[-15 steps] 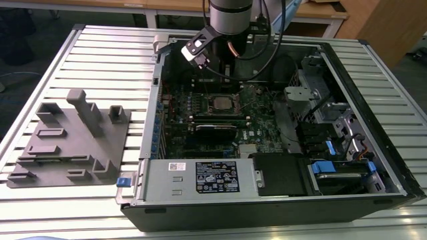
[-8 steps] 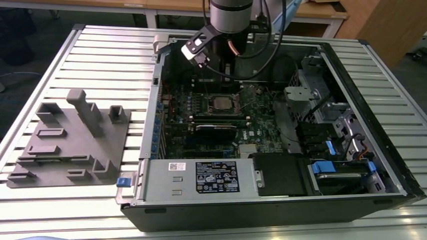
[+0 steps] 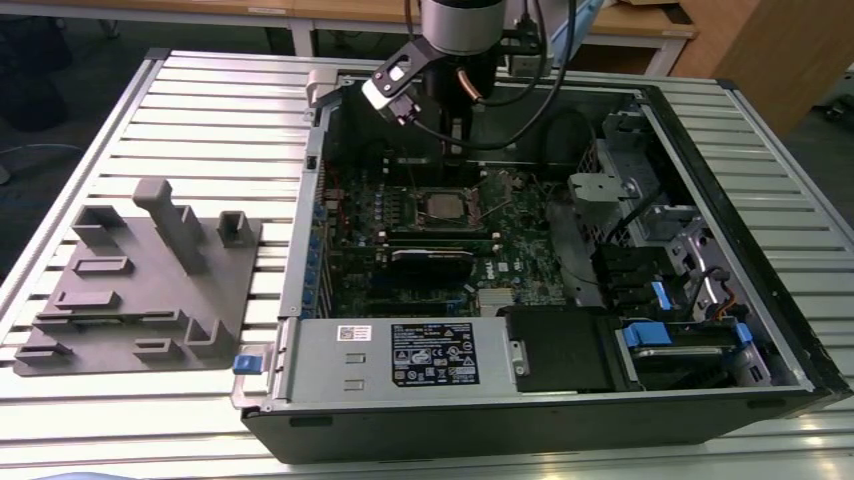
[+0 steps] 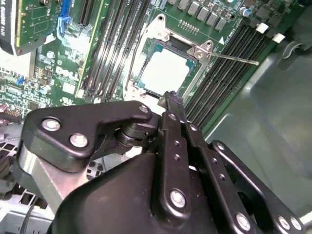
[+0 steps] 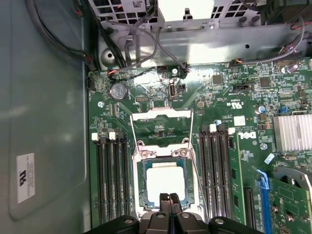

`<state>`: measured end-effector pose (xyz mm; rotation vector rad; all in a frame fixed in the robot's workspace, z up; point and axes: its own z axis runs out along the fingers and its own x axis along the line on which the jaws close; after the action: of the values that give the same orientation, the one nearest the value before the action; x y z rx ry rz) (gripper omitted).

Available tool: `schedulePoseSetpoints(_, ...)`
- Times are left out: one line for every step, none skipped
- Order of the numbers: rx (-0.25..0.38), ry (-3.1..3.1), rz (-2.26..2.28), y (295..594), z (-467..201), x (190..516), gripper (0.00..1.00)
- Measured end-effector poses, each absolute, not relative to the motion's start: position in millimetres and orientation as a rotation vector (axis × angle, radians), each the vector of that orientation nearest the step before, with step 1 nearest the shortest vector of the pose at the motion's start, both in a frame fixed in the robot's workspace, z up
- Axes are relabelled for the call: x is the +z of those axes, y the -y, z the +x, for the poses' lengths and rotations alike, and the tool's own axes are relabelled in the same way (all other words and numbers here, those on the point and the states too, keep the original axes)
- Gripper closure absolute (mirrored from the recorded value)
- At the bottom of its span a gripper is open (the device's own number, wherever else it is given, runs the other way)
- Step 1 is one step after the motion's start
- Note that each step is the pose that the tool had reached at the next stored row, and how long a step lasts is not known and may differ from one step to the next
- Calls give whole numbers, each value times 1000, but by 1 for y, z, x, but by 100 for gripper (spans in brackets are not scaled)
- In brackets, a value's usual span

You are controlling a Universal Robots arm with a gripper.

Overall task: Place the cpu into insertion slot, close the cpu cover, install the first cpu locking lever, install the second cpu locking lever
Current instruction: 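Close the cpu cover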

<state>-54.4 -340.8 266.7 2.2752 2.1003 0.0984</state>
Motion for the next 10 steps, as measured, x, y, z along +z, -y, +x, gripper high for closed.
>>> schedulePoseSetpoints(98, -2100, 2275, 341, -54, 268, 89)
schedulePoseSetpoints(98, -2100, 2275, 341, -54, 269, 89)
schedulePoseSetpoints(98, -2100, 2275, 341, -54, 270, 89)
schedulePoseSetpoints(98, -2100, 2275, 341, -54, 271, 89)
schedulePoseSetpoints(98, -2100, 2275, 341, -54, 272, 89)
schedulePoseSetpoints(99, -2100, 2275, 341, -54, 272, 89)
schedulePoseSetpoints(99, -2100, 2275, 341, -54, 272, 89)
schedulePoseSetpoints(99, -2100, 2275, 341, -54, 272, 89)
schedulePoseSetpoints(99, -2100, 2275, 341, -54, 272, 89)
schedulePoseSetpoints(98, -2100, 2275, 341, -54, 273, 89)
